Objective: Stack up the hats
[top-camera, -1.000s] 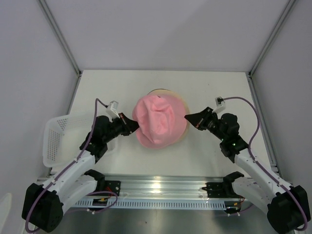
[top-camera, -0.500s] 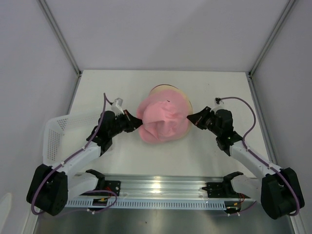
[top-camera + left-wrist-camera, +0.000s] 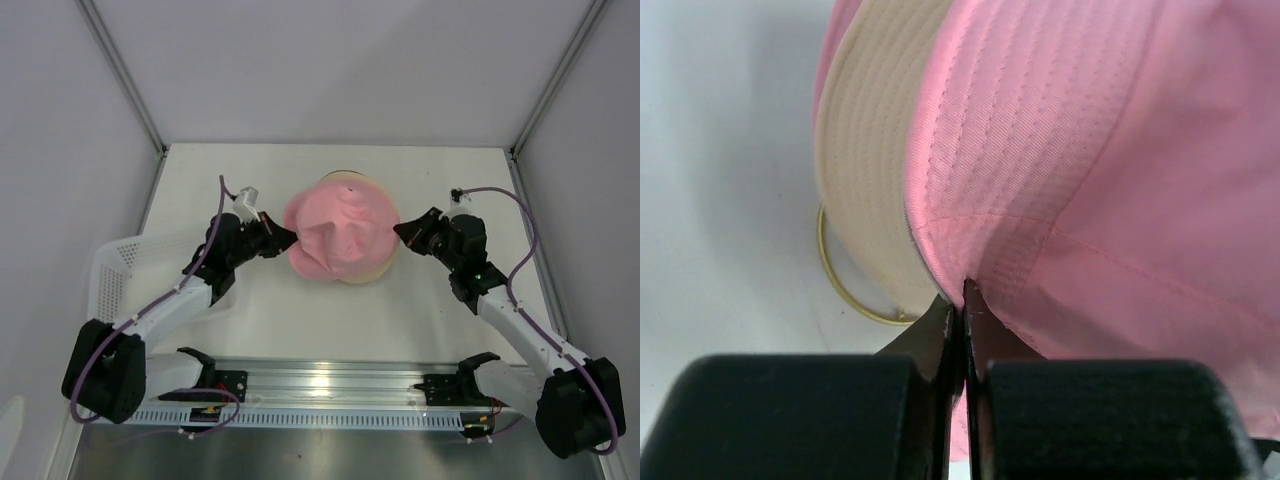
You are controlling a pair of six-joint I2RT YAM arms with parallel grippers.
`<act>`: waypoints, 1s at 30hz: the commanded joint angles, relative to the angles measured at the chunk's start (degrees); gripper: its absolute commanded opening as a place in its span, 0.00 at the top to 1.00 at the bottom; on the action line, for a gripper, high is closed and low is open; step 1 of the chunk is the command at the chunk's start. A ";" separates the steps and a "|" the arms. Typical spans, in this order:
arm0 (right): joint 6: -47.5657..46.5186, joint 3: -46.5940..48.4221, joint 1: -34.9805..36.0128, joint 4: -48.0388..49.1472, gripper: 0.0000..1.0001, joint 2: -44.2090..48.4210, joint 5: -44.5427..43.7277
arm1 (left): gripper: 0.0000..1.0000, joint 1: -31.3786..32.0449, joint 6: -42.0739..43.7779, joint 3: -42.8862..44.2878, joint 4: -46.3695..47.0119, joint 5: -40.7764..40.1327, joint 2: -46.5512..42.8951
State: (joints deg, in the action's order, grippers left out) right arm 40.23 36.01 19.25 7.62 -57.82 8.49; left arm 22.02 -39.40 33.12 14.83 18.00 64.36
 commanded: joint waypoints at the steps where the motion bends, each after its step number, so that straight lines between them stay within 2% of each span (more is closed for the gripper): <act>1: -0.94 -0.59 -1.49 1.87 1.00 -4.13 -0.94 | 0.99 0.91 1.26 2.12 3.62 1.16 6.73; 7: -1.20 -2.96 -2.54 4.60 1.00 -8.61 -1.55 | 0.99 3.90 1.95 1.85 6.09 -1.73 14.73; 12: -2.52 -1.91 -4.65 5.22 1.00 -12.31 0.03 | 0.97 4.17 2.22 2.56 6.44 -3.41 17.82; 14: -2.87 -1.12 -5.27 5.21 1.00 -12.66 0.82 | 0.90 4.17 3.27 3.61 4.43 -4.28 17.65; 16: -3.84 -0.42 -5.80 4.87 1.00 -12.23 1.00 | 0.77 4.17 4.85 4.31 2.84 -5.34 16.68; 17: -4.10 0.46 -5.88 4.69 1.00 -11.97 1.26 | 0.68 4.17 5.38 4.84 1.18 -5.95 15.89; 18: -4.45 0.90 -6.06 4.43 1.00 -11.27 1.44 | 0.54 4.17 5.91 4.93 0.38 -7.35 14.06; 20: -5.07 1.87 -6.59 3.99 1.00 -10.82 2.31 | 0.37 4.08 7.66 5.81 -1.11 -8.59 12.03; 21: -5.25 2.92 -6.76 3.55 1.00 -10.65 2.58 | 0.21 4.08 8.19 7.29 -2.77 -9.03 10.19; 23: -5.60 4.06 -7.11 2.93 1.00 -10.91 3.19 | 0.16 4.08 9.86 8.79 -4.80 -10.52 8.42; 26: -6.91 6.87 -7.55 1.35 1.00 -13.36 3.72 | 0.16 4.00 12.06 12.83 -7.88 -12.11 5.87; 30: -9.55 14.34 -8.78 -6.10 1.00 -20.47 6.71 | 0.16 3.56 14.78 20.30 -11.13 -13.25 4.46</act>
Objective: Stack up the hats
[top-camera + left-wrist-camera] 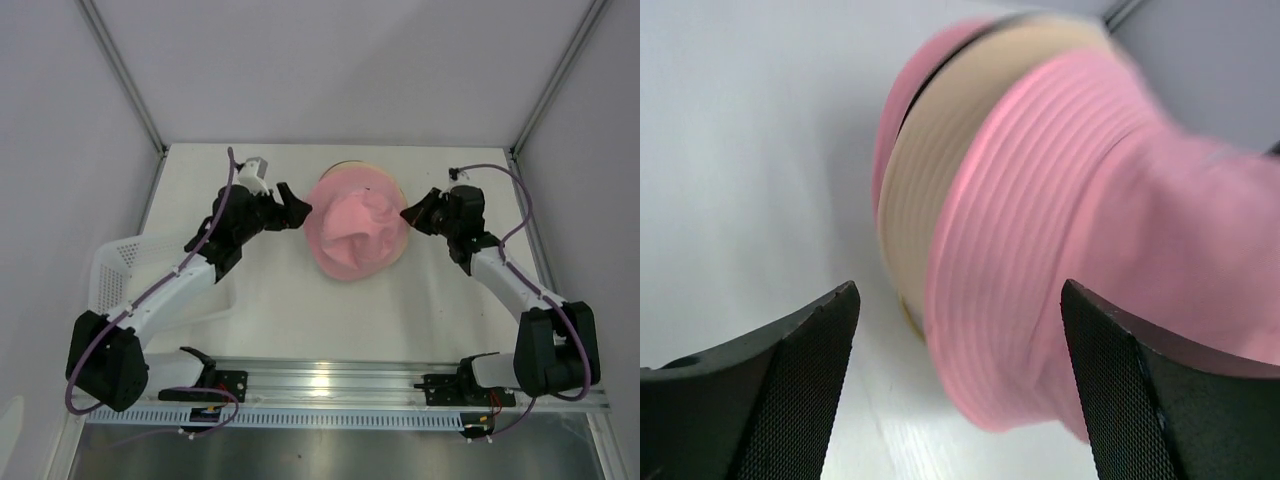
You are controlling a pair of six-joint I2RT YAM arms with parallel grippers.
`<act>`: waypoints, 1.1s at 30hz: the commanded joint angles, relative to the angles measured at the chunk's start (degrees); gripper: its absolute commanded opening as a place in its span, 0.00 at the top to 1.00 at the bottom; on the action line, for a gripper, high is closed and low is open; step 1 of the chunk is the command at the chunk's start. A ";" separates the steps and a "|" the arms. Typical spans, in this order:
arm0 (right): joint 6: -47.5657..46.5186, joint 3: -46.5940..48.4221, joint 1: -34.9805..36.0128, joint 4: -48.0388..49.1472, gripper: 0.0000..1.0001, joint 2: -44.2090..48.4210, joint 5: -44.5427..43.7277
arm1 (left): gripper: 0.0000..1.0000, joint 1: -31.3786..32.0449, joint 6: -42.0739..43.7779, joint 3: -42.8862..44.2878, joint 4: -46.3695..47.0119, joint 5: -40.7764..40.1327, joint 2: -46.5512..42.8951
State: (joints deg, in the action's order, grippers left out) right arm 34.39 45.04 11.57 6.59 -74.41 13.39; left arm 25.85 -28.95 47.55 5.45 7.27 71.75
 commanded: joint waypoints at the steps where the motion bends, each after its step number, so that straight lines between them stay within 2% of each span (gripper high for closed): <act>1: -4.33 8.28 -1.29 -6.14 1.00 -6.60 2.69 | 0.16 -0.27 5.47 8.93 -2.11 -2.43 -3.19; 5: -6.53 14.80 -1.82 -11.15 1.00 -11.35 4.63 | 0.18 -0.36 6.36 13.96 -1.32 0.36 -0.83; 10: -9.34 23.06 -1.82 -17.74 1.00 -15.49 4.28 | 0.23 -0.18 2.76 19.51 -1.24 5.39 6.03; 16: -11.01 31.07 -1.82 -22.06 1.00 -20.06 4.37 | 0.24 0.26 -1.98 21.53 -2.12 3.19 12.01; 22: -11.45 35.99 -1.20 -24.43 1.00 -24.99 4.98 | 0.32 0.79 -6.55 21.36 -2.20 3.01 15.96; 28: -11.63 36.88 -0.24 -24.52 1.00 -26.57 4.54 | 0.42 0.87 -9.63 19.07 2.62 7.75 16.84; 31: -11.72 37.49 0.29 -24.87 1.00 -27.19 4.19 | 0.54 0.87 -10.69 19.51 3.33 8.55 17.72; 32: -11.72 37.58 0.55 -24.96 1.00 -27.36 4.10 | 0.62 0.87 -11.21 19.77 3.60 9.51 18.42; 33: -11.72 37.67 0.64 -24.87 1.00 -27.37 4.10 | 0.66 0.79 -11.65 19.86 3.77 9.78 18.78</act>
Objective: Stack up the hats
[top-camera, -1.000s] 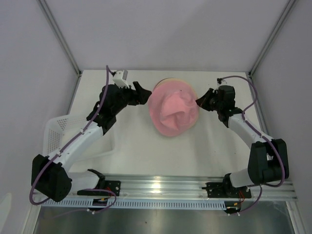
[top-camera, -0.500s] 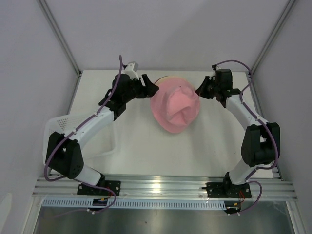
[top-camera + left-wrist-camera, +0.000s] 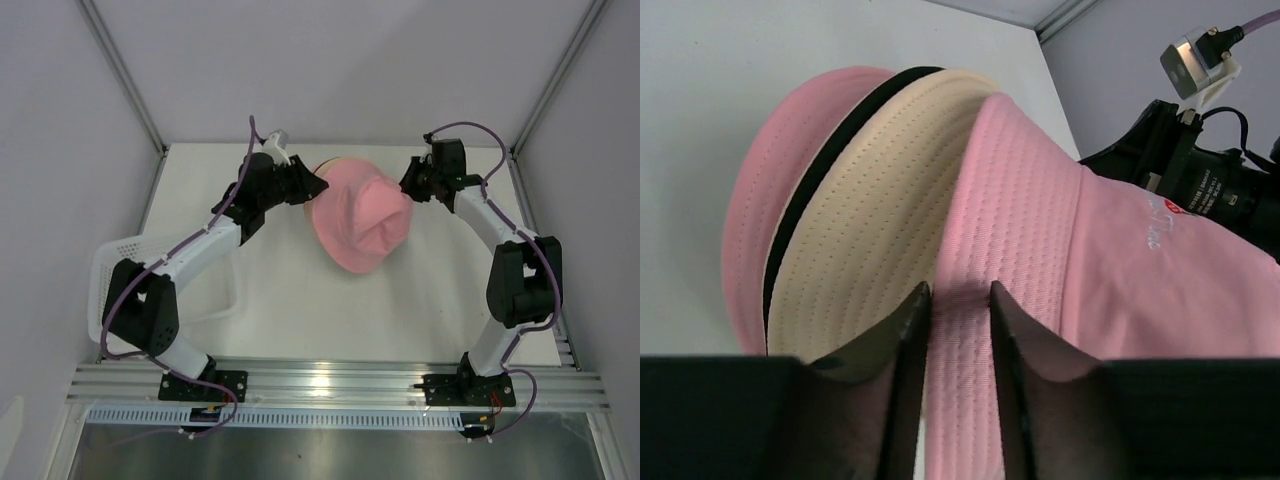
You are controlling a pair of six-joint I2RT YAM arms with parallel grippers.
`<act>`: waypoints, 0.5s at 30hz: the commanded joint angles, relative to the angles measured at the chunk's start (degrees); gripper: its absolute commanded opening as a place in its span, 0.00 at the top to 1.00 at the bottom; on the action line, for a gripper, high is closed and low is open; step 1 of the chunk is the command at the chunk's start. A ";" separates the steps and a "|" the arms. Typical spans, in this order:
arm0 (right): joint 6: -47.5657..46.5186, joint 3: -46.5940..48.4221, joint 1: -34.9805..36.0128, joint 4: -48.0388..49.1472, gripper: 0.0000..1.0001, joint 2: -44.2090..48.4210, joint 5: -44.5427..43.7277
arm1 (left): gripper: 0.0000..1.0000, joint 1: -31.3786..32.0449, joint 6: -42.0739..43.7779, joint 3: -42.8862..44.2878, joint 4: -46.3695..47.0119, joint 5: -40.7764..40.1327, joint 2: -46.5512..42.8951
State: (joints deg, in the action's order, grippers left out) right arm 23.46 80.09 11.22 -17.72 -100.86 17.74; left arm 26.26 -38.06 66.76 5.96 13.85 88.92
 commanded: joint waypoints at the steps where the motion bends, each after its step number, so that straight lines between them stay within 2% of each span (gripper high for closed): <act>1: -0.79 2.78 0.99 -0.48 1.00 -1.01 -0.33 | 0.70 0.37 -2.89 0.74 3.36 3.47 1.95; 2: -0.70 2.87 0.99 -0.48 1.00 -1.09 -0.25 | 0.82 0.46 -3.15 1.35 2.66 2.86 2.39; 4: -0.79 3.05 0.99 -0.48 1.00 -1.27 -0.42 | 0.99 0.37 -4.47 1.79 0.56 0.49 3.53; 10: -0.96 3.49 0.91 -1.09 1.00 -1.45 -0.95 | 0.99 -0.33 -6.67 -1.62 -2.97 -10.15 4.94; 15: -0.61 2.09 0.64 -0.04 1.00 -0.66 -1.92 | 0.99 -4.37 -7.90 -10.75 8.60 -7.35 6.16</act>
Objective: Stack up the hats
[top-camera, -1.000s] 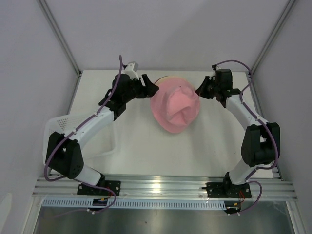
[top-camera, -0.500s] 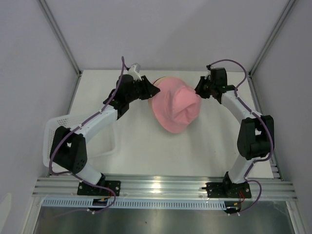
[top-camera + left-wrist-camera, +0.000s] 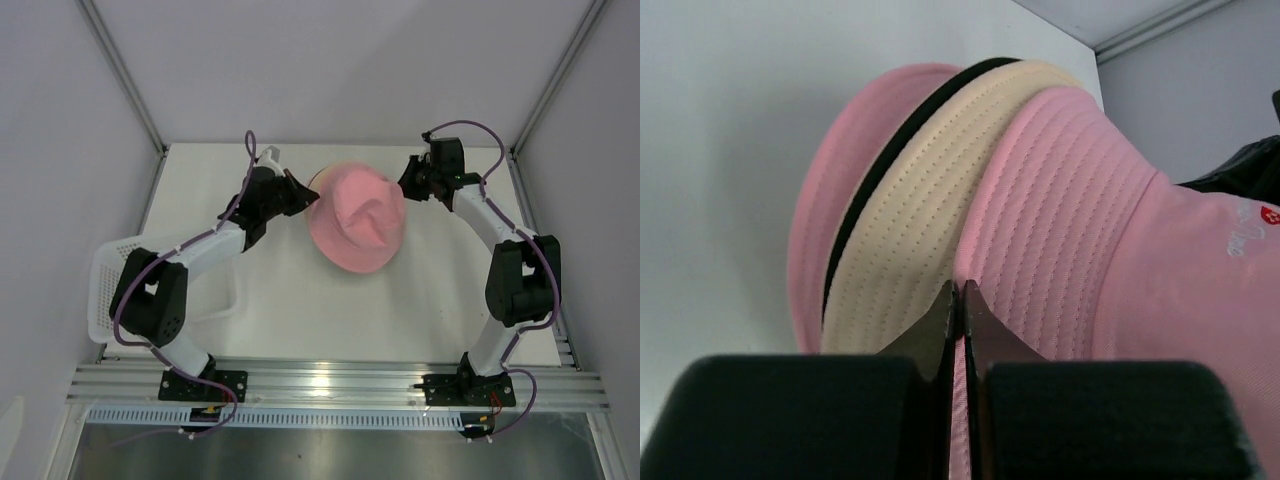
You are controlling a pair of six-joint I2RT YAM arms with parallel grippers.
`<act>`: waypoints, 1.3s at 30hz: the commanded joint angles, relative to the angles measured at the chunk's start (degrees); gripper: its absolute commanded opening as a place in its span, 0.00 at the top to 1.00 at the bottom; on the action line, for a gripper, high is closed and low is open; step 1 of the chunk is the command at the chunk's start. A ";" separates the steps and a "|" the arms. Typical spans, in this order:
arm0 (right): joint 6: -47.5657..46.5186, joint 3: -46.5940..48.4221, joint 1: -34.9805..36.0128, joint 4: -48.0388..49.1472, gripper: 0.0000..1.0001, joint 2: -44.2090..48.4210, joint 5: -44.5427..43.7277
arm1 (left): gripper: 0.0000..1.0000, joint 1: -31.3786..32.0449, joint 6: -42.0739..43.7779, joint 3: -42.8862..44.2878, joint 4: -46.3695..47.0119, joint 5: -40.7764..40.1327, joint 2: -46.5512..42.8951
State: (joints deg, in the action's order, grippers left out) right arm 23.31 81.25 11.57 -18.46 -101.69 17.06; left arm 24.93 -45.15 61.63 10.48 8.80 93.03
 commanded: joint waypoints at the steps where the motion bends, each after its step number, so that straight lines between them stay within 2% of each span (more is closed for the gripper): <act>1: -0.28 0.75 0.20 0.97 1.00 0.18 -1.15 | 0.99 -3.48 -0.73 -5.73 4.54 -2.38 2.67; 7: -0.11 0.57 -0.15 0.71 1.00 -0.53 -1.15 | 0.99 -4.01 -0.20 -4.14 -1.86 -5.72 5.67; 11: 0.07 0.31 -0.15 1.05 1.00 -0.61 -1.33 | 0.99 -4.01 0.32 -10.46 0.42 -6.77 2.51; 18: 0.68 0.75 -0.15 0.62 1.00 -0.44 -0.71 | 0.99 -3.83 1.03 -9.77 -5.99 -7.57 1.98; 24: -0.37 -3.63 0.56 1.40 1.00 0.53 -1.94 | 0.99 -2.08 1.64 -11.87 -6.18 -8.53 -0.65; 27: -0.28 -4.43 0.64 2.37 1.00 0.26 -0.89 | 0.95 -2.08 2.34 -11.71 -6.78 -10.29 -2.94; 30: -0.81 -4.70 1.08 2.37 1.00 -0.09 -1.06 | 0.85 -2.08 3.14 -9.86 -9.15 -9.94 -5.05; 32: -1.07 -5.58 1.26 2.55 1.00 -0.09 -1.33 | 0.73 -2.08 2.70 -8.90 -10.04 -10.90 -6.80; 33: -1.42 -5.84 1.52 2.38 1.00 -0.09 -1.50 | 0.61 -2.08 2.52 -8.72 -10.56 -11.52 -7.68; 35: -1.51 -6.71 1.61 2.29 1.00 0.61 -2.11 | 0.48 -2.16 2.43 -8.28 -12.67 -12.83 -10.40; 36: -1.60 -7.16 1.70 2.37 1.00 0.96 -2.12 | 0.36 -2.16 2.34 -8.19 -13.03 -13.19 -11.72; 38: -1.25 -8.73 1.87 2.29 1.00 2.45 -2.82 | 0.28 -2.16 1.64 -8.89 -13.64 -13.10 -14.62; 39: -1.25 -9.27 2.14 2.11 1.00 3.07 -3.08 | 0.27 -2.16 1.12 -9.85 -13.64 -13.10 -18.03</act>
State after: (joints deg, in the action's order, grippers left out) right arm 23.77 74.39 13.23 -13.50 -101.30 17.34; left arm 22.96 -43.55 52.14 -1.83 -2.42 83.26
